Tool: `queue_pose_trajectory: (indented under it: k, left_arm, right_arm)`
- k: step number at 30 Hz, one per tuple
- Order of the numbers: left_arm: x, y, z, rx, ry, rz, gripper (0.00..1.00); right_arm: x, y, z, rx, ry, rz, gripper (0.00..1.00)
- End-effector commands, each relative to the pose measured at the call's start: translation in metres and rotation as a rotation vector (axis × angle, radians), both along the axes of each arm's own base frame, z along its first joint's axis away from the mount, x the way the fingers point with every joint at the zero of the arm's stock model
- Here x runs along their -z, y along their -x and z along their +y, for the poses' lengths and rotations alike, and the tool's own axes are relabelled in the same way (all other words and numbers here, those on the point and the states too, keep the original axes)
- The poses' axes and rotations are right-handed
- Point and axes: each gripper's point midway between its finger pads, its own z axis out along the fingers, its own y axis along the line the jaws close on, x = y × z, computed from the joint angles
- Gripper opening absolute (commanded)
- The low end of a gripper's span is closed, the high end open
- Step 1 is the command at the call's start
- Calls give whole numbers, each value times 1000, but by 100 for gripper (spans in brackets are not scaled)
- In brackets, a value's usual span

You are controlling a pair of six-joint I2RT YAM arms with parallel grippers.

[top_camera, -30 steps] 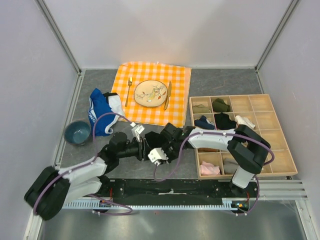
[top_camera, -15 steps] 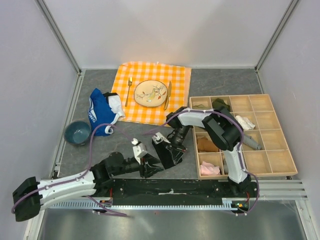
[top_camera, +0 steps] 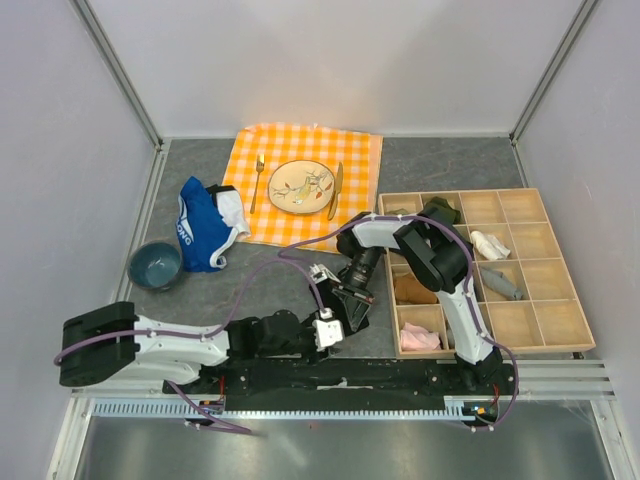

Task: Roll the underwear
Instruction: Roll the underwear to the center of the board.

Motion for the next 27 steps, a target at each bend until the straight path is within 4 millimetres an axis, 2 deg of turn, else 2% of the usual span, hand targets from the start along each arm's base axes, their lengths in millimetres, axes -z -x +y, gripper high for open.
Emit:
queue_pose_trajectory:
  k: [1,8,13,16,17,19,20,21,23,24,25,26,27]
  left_arm:
    - [-10,-20,-22,8,-26,-179,61]
    - [14,-35,-32,-57,-135,-190,58]
    - [30,-43,-25,-116,-217,-179,51]
    - [40,-41,-19,-132,-266,-142,38]
    - [43,-41,-17,-142,-281,-126,27]
    - [45,-37,-15,-155,-280,-87,18]
    - [46,-36,-14,-161,-278,-68,7]
    - [46,-33,-13,-160,-269,-46,2]
    - [47,-26,-11,-172,-254,15,2]
    - [48,-19,-12,-152,-243,56,2]
    - [42,-16,-14,-152,-209,95,2]
    - [44,-14,-11,-161,-200,139,2]
    - [44,-5,-12,-139,-185,205,2]
  right_arm:
    - [5,-5,4,-9,-20,-9,13]
    - [4,-5,3,-15,-26,-9,13]
    - [4,-4,2,-20,-27,-11,13]
    - [3,-3,3,-21,-30,-9,13]
    - [1,-4,3,-20,-33,-13,14]
    - [-3,-5,4,-22,-51,-19,18]
    - [-5,-6,5,-18,-59,-27,20]
    - [-12,-9,6,-14,-77,-47,25]
    - [-21,-17,8,1,-103,-80,30]
    - [-32,-26,8,25,-131,-119,35]
    - [-38,-32,8,42,-144,-143,46]
    - [-41,-39,7,57,-146,-180,96]
    - [-51,-46,4,83,-160,-229,98]
